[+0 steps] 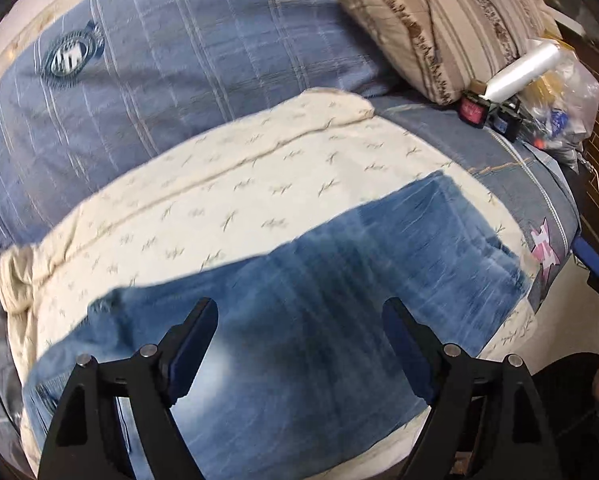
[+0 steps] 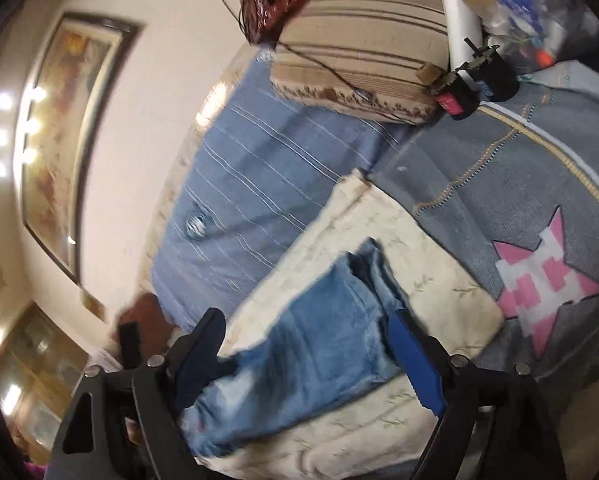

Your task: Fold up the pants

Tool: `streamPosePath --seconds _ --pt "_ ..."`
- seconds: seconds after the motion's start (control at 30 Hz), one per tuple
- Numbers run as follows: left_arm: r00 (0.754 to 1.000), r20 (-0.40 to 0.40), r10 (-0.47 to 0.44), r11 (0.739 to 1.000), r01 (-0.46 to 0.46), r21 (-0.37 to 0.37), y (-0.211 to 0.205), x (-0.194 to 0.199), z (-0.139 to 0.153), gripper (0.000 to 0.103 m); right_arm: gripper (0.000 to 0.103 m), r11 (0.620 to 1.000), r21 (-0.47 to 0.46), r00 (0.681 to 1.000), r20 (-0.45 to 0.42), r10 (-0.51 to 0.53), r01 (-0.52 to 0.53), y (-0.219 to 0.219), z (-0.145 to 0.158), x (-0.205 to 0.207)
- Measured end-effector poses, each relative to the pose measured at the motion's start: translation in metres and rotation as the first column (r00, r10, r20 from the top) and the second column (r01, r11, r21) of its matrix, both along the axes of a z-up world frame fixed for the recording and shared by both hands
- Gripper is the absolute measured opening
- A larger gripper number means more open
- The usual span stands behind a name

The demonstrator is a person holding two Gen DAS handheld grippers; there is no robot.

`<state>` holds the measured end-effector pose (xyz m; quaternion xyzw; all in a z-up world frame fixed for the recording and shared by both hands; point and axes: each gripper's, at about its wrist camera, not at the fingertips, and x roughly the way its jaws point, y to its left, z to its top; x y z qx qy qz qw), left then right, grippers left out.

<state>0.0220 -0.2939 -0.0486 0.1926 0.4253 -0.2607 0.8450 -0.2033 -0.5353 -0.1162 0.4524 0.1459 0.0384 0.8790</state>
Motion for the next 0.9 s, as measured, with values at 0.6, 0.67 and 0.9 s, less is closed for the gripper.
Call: streamPosePath --seconds 0.6,0.67,0.9 --pt "0.988 0.148 -0.032 0.999 0.035 -0.019 -0.008 -0.033 0.031 0.090 0.086 1.000 -0.015 0.990 -0.140 0.019 -0.022 0.000 -0.014 0.020" --pt "0.989 0.146 -0.027 0.999 0.031 -0.023 -0.007 -0.034 0.033 0.090 0.086 1.000 -0.012 0.989 -0.145 0.024 -0.026 0.001 -0.015 0.022" --pt "0.990 0.138 -0.020 1.000 0.022 -0.016 -0.006 -0.036 0.035 0.090 0.086 0.999 -0.019 0.985 -0.164 0.046 -0.049 0.007 -0.016 0.028"
